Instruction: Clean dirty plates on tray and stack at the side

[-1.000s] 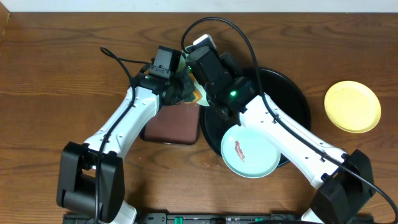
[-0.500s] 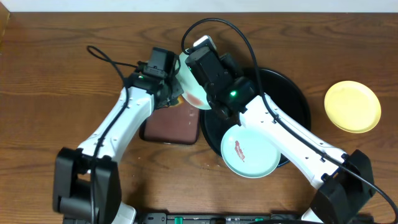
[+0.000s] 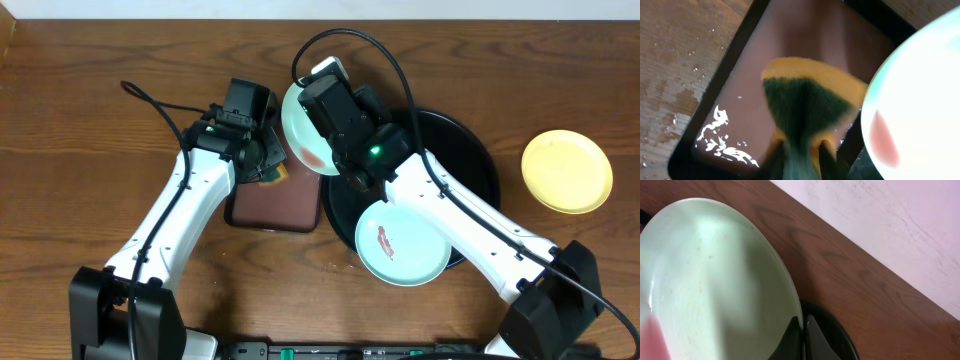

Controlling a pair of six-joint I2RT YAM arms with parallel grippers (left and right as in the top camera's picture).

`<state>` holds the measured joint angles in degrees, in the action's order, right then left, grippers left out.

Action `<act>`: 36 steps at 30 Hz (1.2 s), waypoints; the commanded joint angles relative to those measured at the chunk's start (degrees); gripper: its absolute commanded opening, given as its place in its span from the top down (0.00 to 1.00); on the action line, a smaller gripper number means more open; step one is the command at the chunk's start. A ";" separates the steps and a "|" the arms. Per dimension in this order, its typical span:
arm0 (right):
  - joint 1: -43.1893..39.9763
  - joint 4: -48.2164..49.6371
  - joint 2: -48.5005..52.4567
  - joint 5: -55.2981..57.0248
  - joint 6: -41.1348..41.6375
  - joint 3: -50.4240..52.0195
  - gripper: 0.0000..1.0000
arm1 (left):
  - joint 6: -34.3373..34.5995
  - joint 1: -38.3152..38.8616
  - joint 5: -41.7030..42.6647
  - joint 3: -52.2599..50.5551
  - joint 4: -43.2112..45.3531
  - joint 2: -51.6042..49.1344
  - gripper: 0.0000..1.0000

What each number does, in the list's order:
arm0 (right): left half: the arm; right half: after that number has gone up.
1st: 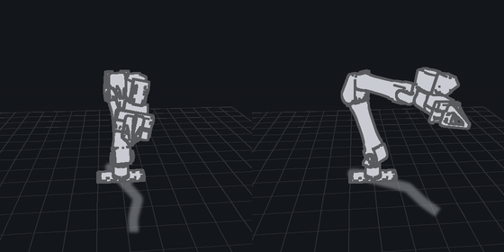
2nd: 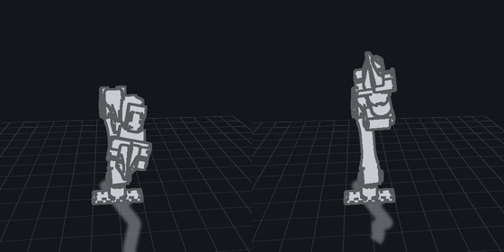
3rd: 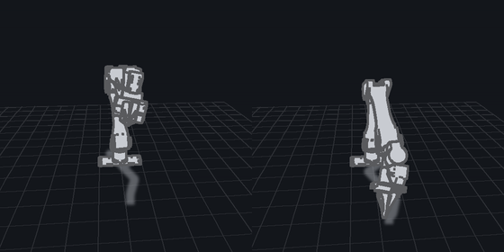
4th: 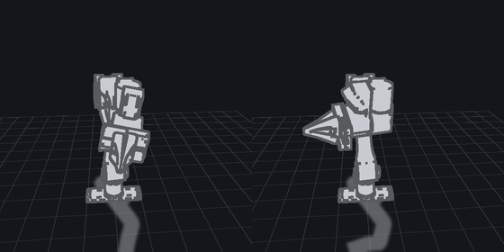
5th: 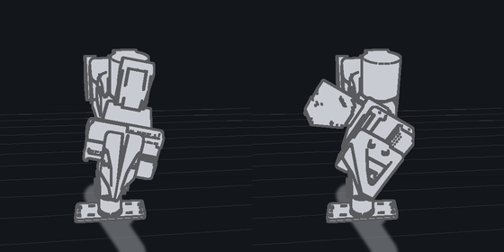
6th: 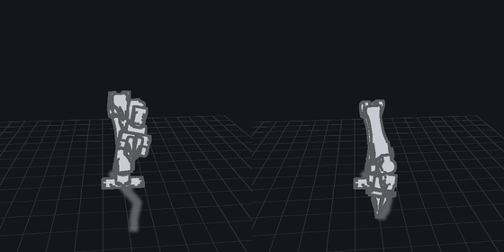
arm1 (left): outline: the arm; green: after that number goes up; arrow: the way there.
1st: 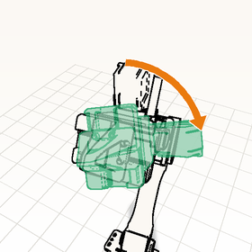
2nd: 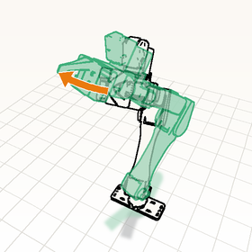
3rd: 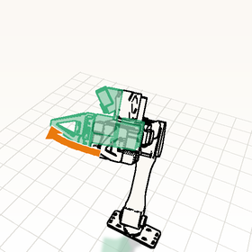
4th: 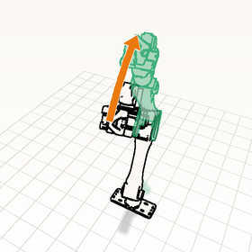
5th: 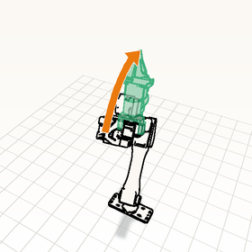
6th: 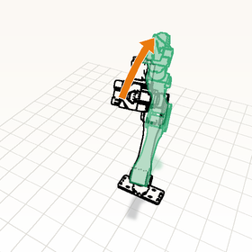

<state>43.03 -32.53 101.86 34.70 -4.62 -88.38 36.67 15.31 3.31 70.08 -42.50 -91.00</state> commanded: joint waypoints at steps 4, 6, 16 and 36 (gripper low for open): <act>-0.11 0.55 0.15 0.15 -4.63 -0.42 0.99 | -4.09 -0.52 0.79 1.60 -3.48 4.13 0.32; 0.09 0.66 0.15 -1.53 -8.57 -0.42 0.99 | -4.33 -1.07 0.76 2.23 -4.48 6.80 0.25; 7.30 4.31 0.15 11.91 -23.34 -0.42 0.99 | -4.55 -8.68 0.72 2.32 -10.38 23.65 0.22; 16.65 13.94 0.15 25.09 -26.34 -0.42 0.99 | -4.74 -18.29 0.72 2.29 -17.03 33.46 0.21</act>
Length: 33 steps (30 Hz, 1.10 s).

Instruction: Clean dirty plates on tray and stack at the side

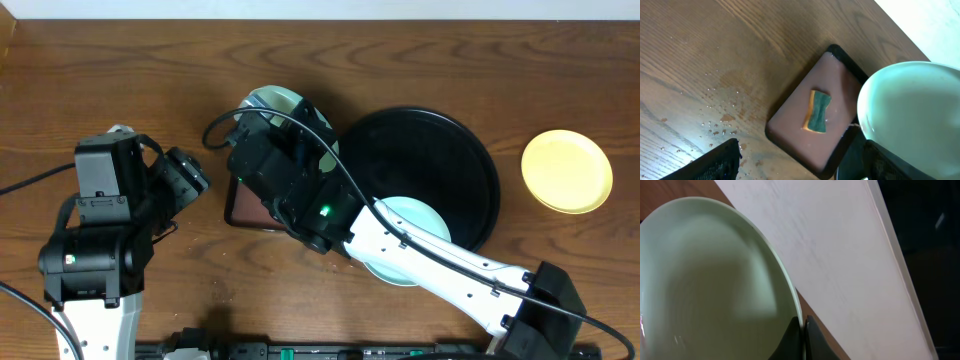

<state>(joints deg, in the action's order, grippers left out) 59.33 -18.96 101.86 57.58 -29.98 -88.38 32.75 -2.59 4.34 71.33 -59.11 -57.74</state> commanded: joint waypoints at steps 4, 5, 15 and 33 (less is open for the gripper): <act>0.35 0.37 0.15 2.21 -0.98 -0.42 0.99 | -0.81 -0.39 -0.28 1.05 -0.42 0.20 0.21; 0.35 0.39 0.15 2.21 -0.98 -0.42 0.99 | -0.81 -0.39 -0.28 1.05 -0.42 0.20 0.21; -2.03 -0.44 0.15 -3.21 7.98 -0.42 0.99 | -0.81 -0.39 -0.26 1.05 -0.44 0.20 0.21; -44.74 -24.83 -4.48 -69.29 52.24 -1.84 0.99 | -5.51 -0.39 3.17 1.05 0.02 -1.53 0.21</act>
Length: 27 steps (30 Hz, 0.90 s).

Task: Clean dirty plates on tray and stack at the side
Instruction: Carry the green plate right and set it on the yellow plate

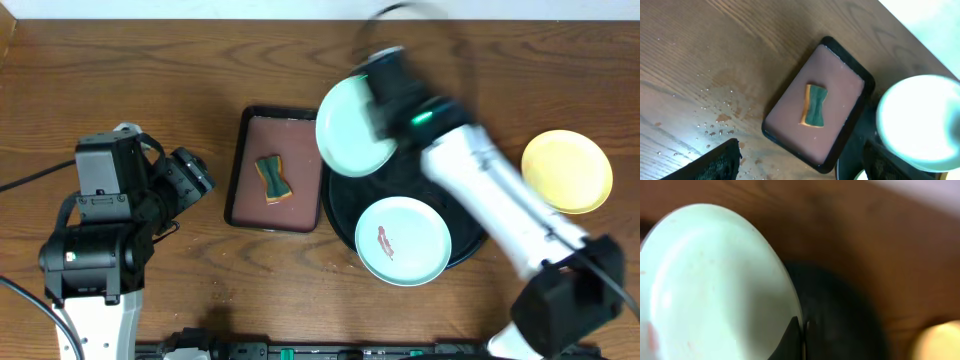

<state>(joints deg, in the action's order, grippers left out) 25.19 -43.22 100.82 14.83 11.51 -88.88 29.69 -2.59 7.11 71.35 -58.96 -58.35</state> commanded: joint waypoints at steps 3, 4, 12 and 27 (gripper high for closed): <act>-22.64 -2.82 -3.34 -33.99 13.64 -1.29 0.99 | -2.73 -0.39 0.42 1.03 -0.13 -1.99 0.22; -27.10 -3.85 -3.32 -33.92 13.79 -1.29 0.99 | -2.73 -0.39 0.42 1.03 -0.13 -2.34 0.21; -52.74 -9.75 -1.33 -32.50 13.92 1.36 0.99 | -2.71 -0.39 0.44 1.03 0.44 -4.26 0.21; -67.95 4.55 -0.15 -29.73 8.15 20.59 0.99 | -2.95 -0.39 1.46 1.03 2.71 -4.42 0.21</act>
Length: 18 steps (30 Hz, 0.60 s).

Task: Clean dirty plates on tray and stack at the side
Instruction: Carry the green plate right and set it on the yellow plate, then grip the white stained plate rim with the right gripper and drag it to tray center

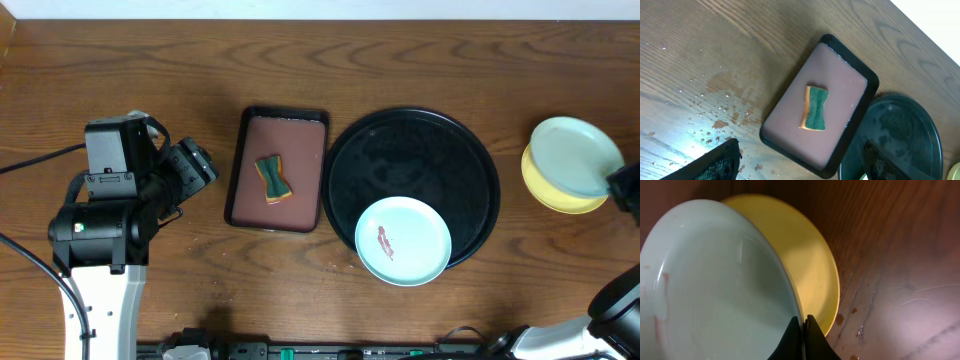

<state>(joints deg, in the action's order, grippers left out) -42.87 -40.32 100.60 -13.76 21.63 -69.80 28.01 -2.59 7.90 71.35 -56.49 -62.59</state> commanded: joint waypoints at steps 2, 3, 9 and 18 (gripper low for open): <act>0.20 3.15 0.07 -0.24 -1.97 1.66 0.95 | -1.44 -0.39 0.68 1.03 0.22 -0.22 0.22; 0.20 3.67 0.07 0.35 -1.97 1.64 0.85 | -1.44 -0.39 0.68 1.03 0.20 -0.22 0.21; 0.72 3.32 -1.79 -2.08 -1.57 0.98 0.47 | -1.44 -0.35 0.70 1.03 0.02 -0.22 0.21; 16.68 -3.67 -11.93 -22.03 -14.29 1.01 0.53 | -3.74 1.77 0.81 1.03 0.20 -0.28 0.21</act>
<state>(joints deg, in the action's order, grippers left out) -33.30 -41.01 92.16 -28.23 13.74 -67.94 26.85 -2.00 8.67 71.35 -56.36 -62.59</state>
